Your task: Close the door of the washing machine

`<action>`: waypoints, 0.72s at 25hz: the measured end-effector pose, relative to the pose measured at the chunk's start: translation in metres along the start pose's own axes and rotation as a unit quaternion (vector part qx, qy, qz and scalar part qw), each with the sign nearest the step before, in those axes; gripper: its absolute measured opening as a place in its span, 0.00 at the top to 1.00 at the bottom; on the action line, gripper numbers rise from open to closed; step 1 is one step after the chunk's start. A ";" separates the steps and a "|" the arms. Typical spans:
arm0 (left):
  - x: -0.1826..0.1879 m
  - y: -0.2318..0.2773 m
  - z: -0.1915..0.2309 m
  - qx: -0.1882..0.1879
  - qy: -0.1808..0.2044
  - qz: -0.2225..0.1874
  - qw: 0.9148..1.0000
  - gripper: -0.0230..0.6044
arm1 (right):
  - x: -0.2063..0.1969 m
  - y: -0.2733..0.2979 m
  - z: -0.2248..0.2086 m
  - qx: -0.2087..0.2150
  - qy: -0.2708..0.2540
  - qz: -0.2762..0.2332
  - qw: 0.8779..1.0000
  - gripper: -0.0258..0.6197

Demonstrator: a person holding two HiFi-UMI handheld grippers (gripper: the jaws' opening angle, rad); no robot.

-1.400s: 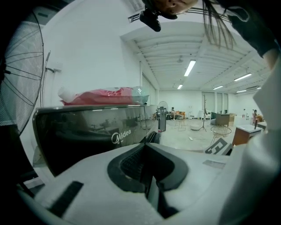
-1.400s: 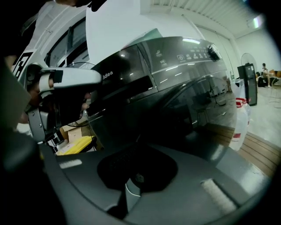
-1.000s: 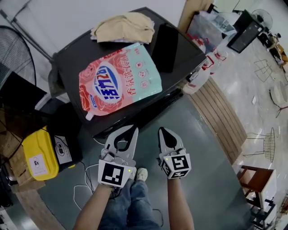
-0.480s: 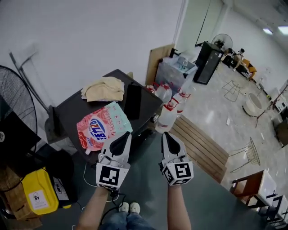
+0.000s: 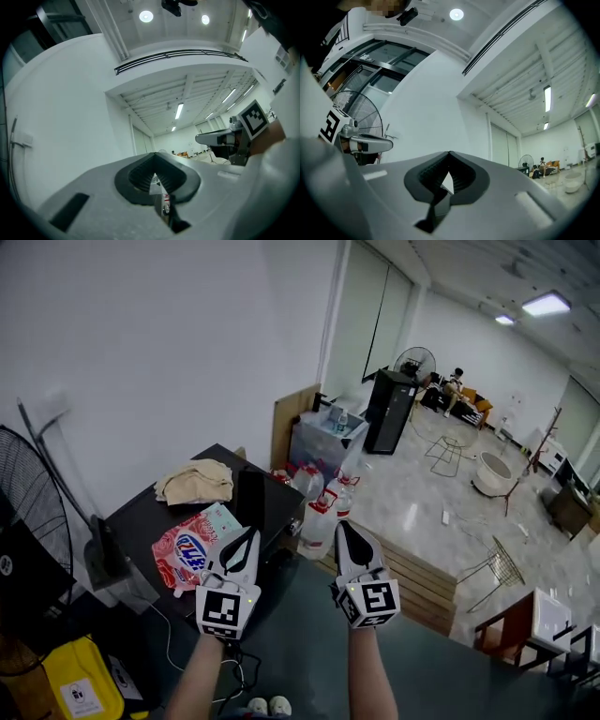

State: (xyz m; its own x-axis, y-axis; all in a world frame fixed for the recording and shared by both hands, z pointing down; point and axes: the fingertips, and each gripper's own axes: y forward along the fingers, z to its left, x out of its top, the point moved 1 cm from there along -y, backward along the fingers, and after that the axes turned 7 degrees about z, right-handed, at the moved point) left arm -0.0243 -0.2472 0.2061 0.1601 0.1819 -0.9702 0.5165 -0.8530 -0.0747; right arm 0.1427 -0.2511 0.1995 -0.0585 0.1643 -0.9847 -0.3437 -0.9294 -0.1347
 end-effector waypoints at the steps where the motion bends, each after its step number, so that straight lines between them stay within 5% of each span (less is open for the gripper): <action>1: 0.001 0.001 0.000 -0.001 0.001 0.000 1.000 0.95 | 0.001 -0.002 0.001 -0.002 0.001 -0.002 1.000 0.94; 18: 0.003 -0.007 -0.024 -0.024 -0.005 -0.002 1.000 0.95 | -0.022 -0.042 0.004 -0.036 0.024 0.025 0.999 0.94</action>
State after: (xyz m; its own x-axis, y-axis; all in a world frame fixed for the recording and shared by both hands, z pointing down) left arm -0.0074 -0.2286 0.2090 0.1495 0.1790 -0.9724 0.5567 -0.8280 -0.0669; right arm 0.1544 -0.2143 0.2272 -0.0290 0.1034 -0.9942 -0.2727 -0.9577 -0.0917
